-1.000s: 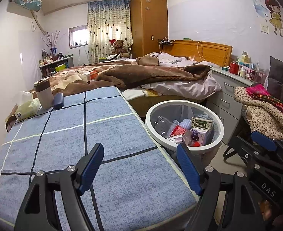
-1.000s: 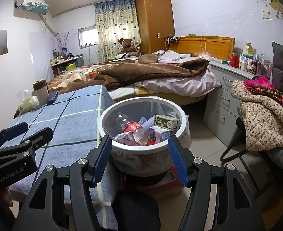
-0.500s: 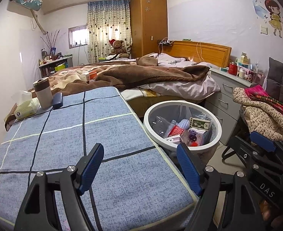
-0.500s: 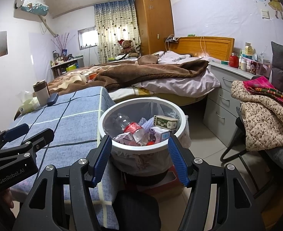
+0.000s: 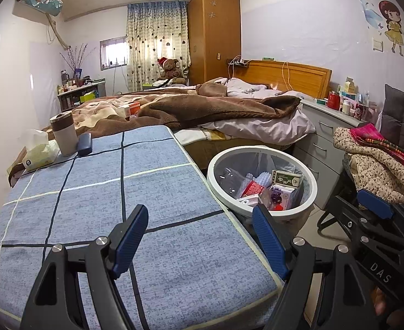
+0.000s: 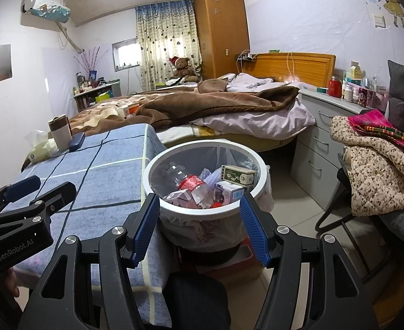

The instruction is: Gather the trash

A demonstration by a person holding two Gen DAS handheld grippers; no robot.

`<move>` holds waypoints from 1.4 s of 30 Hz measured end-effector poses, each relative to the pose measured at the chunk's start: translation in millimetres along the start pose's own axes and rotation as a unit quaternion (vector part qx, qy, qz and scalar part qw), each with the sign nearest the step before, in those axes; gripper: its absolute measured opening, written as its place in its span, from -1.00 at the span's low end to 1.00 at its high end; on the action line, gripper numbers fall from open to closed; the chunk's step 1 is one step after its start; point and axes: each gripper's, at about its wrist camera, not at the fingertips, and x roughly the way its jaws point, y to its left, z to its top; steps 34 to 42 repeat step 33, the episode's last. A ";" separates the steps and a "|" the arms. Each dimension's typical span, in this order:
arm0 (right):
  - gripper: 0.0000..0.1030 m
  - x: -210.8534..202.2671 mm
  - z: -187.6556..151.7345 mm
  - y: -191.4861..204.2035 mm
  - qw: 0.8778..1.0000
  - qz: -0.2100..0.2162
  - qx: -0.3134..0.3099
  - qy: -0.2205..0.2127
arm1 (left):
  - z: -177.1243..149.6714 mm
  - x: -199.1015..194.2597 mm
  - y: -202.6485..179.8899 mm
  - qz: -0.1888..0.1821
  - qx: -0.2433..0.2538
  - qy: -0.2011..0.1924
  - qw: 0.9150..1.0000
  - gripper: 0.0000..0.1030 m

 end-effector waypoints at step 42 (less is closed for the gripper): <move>0.21 -1.6 -0.5 3.9 1.000 0.001 0.000 0.001 | 0.5 -0.8 -2.7 0.004 -0.001 -0.002 1.000 0.54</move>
